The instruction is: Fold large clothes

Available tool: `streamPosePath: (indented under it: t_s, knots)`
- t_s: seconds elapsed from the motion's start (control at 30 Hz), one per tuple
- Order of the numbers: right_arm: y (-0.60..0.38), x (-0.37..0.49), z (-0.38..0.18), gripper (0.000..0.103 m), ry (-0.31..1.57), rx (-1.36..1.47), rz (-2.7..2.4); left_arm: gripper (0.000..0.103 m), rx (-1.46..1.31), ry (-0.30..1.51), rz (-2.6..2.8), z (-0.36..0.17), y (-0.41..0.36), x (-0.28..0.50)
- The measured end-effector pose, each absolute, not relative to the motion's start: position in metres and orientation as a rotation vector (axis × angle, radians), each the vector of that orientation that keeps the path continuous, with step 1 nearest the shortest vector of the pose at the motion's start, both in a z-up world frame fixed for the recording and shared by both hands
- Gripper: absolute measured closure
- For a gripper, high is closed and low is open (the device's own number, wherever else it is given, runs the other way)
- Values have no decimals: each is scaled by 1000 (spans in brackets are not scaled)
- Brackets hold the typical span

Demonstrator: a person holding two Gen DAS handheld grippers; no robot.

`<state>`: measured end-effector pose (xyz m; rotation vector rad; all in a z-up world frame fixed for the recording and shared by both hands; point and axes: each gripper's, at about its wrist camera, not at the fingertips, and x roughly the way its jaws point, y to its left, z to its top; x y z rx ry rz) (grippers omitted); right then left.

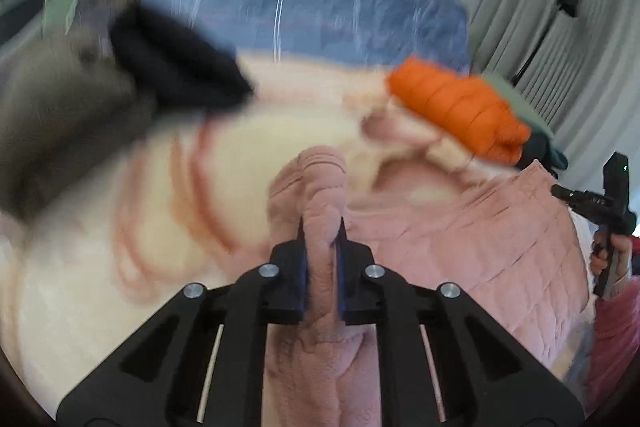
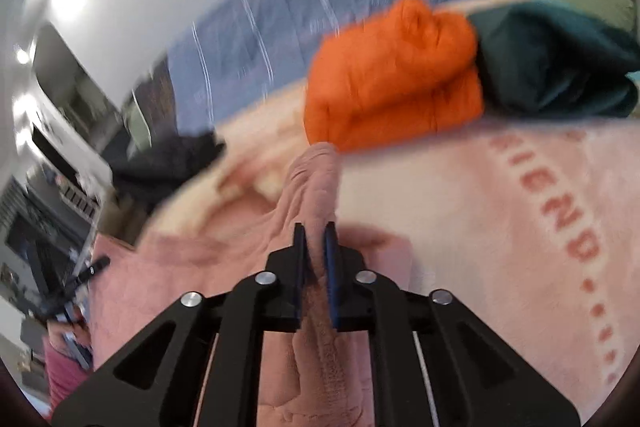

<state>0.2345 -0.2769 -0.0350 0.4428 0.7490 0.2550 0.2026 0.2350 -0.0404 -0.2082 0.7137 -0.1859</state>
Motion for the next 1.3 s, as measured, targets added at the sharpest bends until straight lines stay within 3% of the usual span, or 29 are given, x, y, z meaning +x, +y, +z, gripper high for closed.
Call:
streamPosePath:
  t_s: [0.1, 0.23, 0.27, 0.3, 0.37, 0.53, 0.6, 0.67, 0.8, 0.83, 0.9, 1.0, 1.07, 1.13, 1.2, 1.3]
  knots:
    - [-274, 242, -41, 95, 793, 376, 182, 92, -214, 709, -130, -37, 241, 207]
    - [-256, 256, -86, 90, 907, 249, 95, 87, -116, 852, -11, -97, 232, 226]
    - [-259, 253, -86, 87, 883, 267, 106, 86, -93, 836, -4, -104, 229, 224]
    - [-265, 250, -84, 78, 874, 300, 110, 83, -64, 806, 11, -105, 226, 219]
    - [-274, 244, -72, 72, 857, 335, 89, 77, -70, 801, 15, -98, 228, 213]
    - [-267, 203, -28, 72, 728, 250, 76, 67, -104, 726, 5, -55, 238, 187]
    - [-265, 187, -21, 71, 698, 241, 118, 52, -120, 680, -6, -38, 241, 168]
    - [-266, 165, -23, 68, 688, 239, 160, 47, -181, 642, -62, -30, 249, 139]
    - [-278, 118, -50, 67, 735, 302, 212, 49, -236, 661, -144, -46, 261, 82]
    - [-282, 107, -59, 67, 755, 326, 208, 64, -242, 688, -143, -56, 264, 62]
    - [-286, 87, -67, 67, 768, 353, 201, 84, -235, 722, -142, -65, 266, 38]
    - [-286, 63, -75, 61, 775, 372, 227, 84, -225, 732, -202, -72, 264, 4]
    - [-276, 51, -81, 54, 791, 351, 265, 77, -169, 735, -247, -79, 253, -10]
    - [-267, 48, -85, 53, 809, 319, 274, 64, -77, 773, -273, -91, 233, -10]
    - [-259, 49, -91, 40, 821, 321, 286, 64, -10, 804, -290, -102, 218, -2]
    - [-250, 53, -91, 35, 797, 315, 288, 54, 34, 781, -317, -107, 199, 13]
